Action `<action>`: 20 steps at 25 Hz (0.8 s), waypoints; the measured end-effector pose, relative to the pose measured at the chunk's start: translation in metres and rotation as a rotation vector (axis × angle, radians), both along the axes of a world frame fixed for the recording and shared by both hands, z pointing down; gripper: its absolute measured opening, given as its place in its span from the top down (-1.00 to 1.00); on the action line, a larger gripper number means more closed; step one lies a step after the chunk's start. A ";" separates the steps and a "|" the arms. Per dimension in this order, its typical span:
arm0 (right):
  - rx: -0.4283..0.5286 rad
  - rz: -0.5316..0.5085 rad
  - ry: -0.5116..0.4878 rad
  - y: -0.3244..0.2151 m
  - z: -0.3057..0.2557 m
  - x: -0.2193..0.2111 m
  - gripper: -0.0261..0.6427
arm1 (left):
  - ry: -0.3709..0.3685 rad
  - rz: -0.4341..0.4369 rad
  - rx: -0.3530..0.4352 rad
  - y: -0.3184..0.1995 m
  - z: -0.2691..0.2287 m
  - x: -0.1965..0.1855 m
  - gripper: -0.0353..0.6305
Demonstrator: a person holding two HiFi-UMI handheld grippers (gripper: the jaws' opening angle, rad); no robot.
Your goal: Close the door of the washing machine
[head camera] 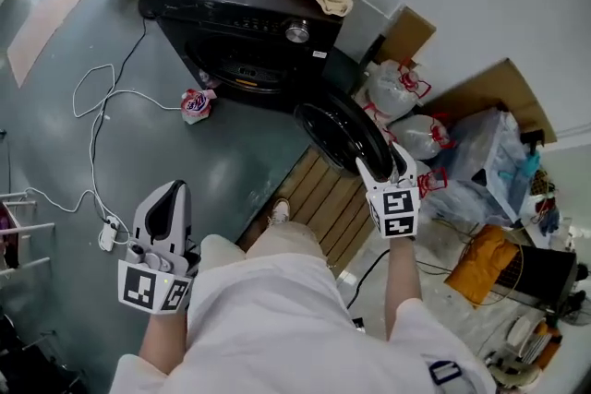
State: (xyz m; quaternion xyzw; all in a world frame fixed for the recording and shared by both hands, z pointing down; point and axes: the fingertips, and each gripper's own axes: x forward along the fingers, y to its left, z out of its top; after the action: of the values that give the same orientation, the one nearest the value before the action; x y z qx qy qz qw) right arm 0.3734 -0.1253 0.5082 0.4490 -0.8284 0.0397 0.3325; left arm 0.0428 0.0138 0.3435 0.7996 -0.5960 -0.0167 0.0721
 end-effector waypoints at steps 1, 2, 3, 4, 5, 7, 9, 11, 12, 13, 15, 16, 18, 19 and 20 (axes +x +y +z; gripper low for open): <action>-0.015 -0.012 0.014 -0.012 0.012 0.002 0.06 | -0.004 -0.011 -0.003 -0.007 0.000 0.001 0.88; -0.031 -0.023 0.026 -0.023 0.023 0.004 0.06 | -0.009 -0.022 -0.005 -0.014 -0.001 0.001 0.88; -0.046 -0.033 0.039 -0.032 0.034 0.004 0.05 | -0.014 -0.033 -0.006 -0.018 -0.002 0.000 0.88; -0.062 -0.043 0.056 -0.040 0.045 0.004 0.05 | -0.019 -0.045 -0.006 -0.022 -0.004 -0.002 0.88; -0.079 -0.051 0.076 -0.046 0.055 0.004 0.05 | -0.023 -0.056 -0.007 -0.025 -0.005 -0.004 0.88; -0.114 -0.063 0.118 -0.055 0.076 0.006 0.05 | -0.024 -0.077 -0.013 -0.031 -0.004 -0.009 0.88; -0.147 -0.065 0.156 -0.064 0.095 0.011 0.05 | -0.019 -0.090 -0.023 -0.039 0.000 -0.013 0.88; -0.182 -0.060 0.194 -0.071 0.113 0.020 0.04 | -0.008 -0.089 -0.036 -0.047 0.006 -0.013 0.88; -0.203 -0.055 0.210 -0.074 0.121 0.026 0.04 | -0.002 -0.084 -0.042 -0.050 0.009 -0.012 0.88; -0.226 -0.053 0.226 -0.076 0.131 0.031 0.04 | 0.003 -0.078 -0.049 -0.054 0.012 -0.012 0.88; -0.276 -0.053 0.250 -0.078 0.149 0.036 0.02 | 0.010 -0.068 -0.061 -0.061 0.019 -0.013 0.88; -0.296 -0.052 0.256 -0.077 0.157 0.037 0.02 | 0.011 -0.066 -0.066 -0.063 0.021 -0.015 0.88; -0.316 -0.042 0.264 -0.077 0.168 0.038 0.02 | 0.015 -0.069 -0.076 -0.067 0.025 -0.020 0.88; -0.310 -0.029 0.271 -0.077 0.170 0.039 0.01 | 0.018 -0.073 -0.079 -0.068 0.027 -0.023 0.88; -0.296 -0.010 0.278 -0.080 0.170 0.041 0.02 | 0.020 -0.078 -0.082 -0.068 0.029 -0.027 0.88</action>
State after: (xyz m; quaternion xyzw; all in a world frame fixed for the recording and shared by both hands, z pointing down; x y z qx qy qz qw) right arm 0.4146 -0.2051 0.6782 0.3922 -0.7619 0.0970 0.5062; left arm 0.0160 -0.0543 0.3722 0.7720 -0.6260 -0.0031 0.1100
